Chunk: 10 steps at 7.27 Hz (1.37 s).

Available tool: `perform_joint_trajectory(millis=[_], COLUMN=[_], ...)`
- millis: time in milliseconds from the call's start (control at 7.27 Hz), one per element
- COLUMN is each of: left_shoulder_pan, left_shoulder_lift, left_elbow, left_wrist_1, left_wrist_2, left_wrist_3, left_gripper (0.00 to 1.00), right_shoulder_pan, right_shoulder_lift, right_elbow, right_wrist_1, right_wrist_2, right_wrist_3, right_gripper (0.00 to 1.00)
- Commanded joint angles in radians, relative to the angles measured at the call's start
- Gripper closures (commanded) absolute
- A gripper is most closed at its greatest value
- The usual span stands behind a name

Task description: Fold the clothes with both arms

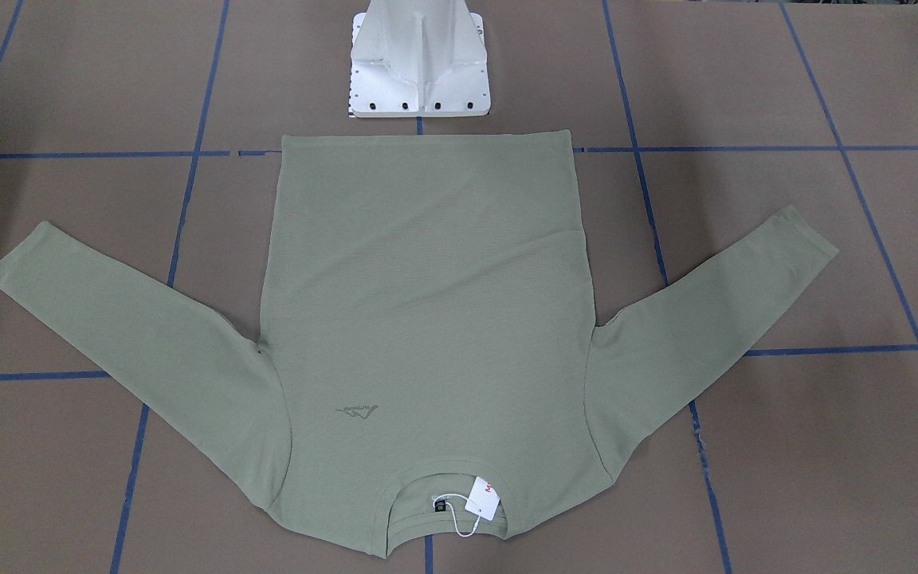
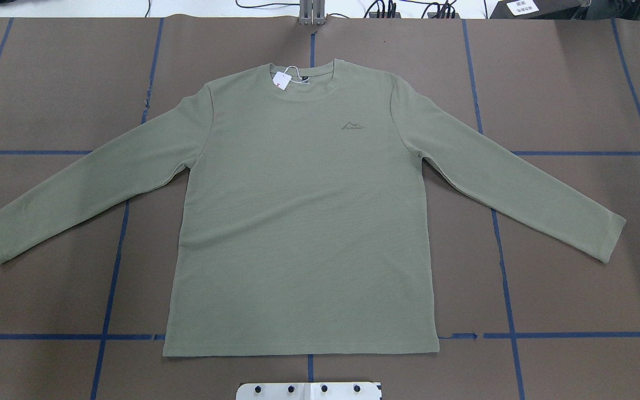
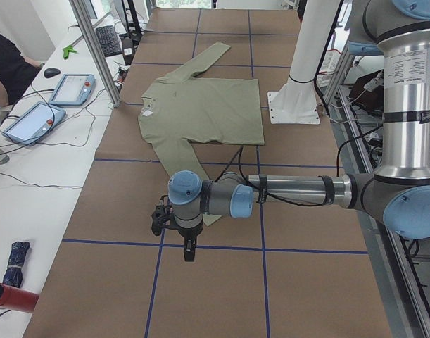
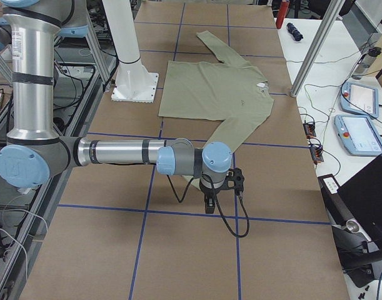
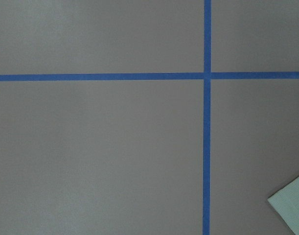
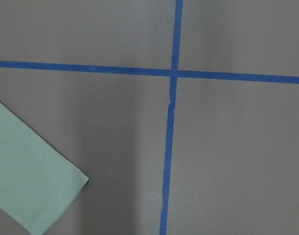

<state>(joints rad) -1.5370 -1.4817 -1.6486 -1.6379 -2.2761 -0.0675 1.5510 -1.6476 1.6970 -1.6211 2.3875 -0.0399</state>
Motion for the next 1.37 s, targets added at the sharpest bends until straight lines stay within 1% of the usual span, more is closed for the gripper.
perform_joint_trajectory(millis=[0, 275, 412, 687, 825, 962, 1100, 1237], left_shoulder_pan=[0.000, 0.002, 0.003, 0.003, 0.020, 0.044, 0.048, 0.046], left_shoulder_lift=[0.001, -0.005, -0.021, -0.060, -0.060, -0.061, -0.051, -0.052], left_elbow=[0.001, 0.018, 0.016, 0.015, 0.026, 0.023, 0.029, 0.026], left_wrist_1=[0.000, -0.016, -0.048, -0.169, -0.181, -0.231, -0.287, -0.301], left_wrist_2=[-0.002, -0.003, -0.009, -0.013, -0.011, -0.011, -0.013, -0.013], left_wrist_3=[0.000, 0.002, 0.002, -0.008, -0.005, -0.002, -0.006, -0.003], left_gripper=[0.00, 0.00, 0.00, 0.00, 0.00, 0.00, 0.00, 0.00], right_shoulder_pan=[0.000, -0.002, -0.034, -0.048, -0.063, -0.090, -0.119, -0.161], right_shoulder_lift=[0.000, 0.002, 0.006, 0.011, 0.012, 0.002, -0.021, -0.075], right_elbow=[0.003, 0.003, 0.006, 0.016, -0.014, -0.046, -0.033, -0.033], right_wrist_1=[0.000, 0.006, 0.019, 0.108, 0.153, 0.161, 0.250, 0.462], right_wrist_2=[0.005, 0.015, 0.009, 0.019, 0.054, 0.093, 0.101, 0.079], right_wrist_3=[0.002, 0.002, 0.000, 0.000, 0.005, 0.029, 0.110, 0.223], right_gripper=[0.00, 0.00, 0.00, 0.00, 0.00, 0.00, 0.00, 0.00])
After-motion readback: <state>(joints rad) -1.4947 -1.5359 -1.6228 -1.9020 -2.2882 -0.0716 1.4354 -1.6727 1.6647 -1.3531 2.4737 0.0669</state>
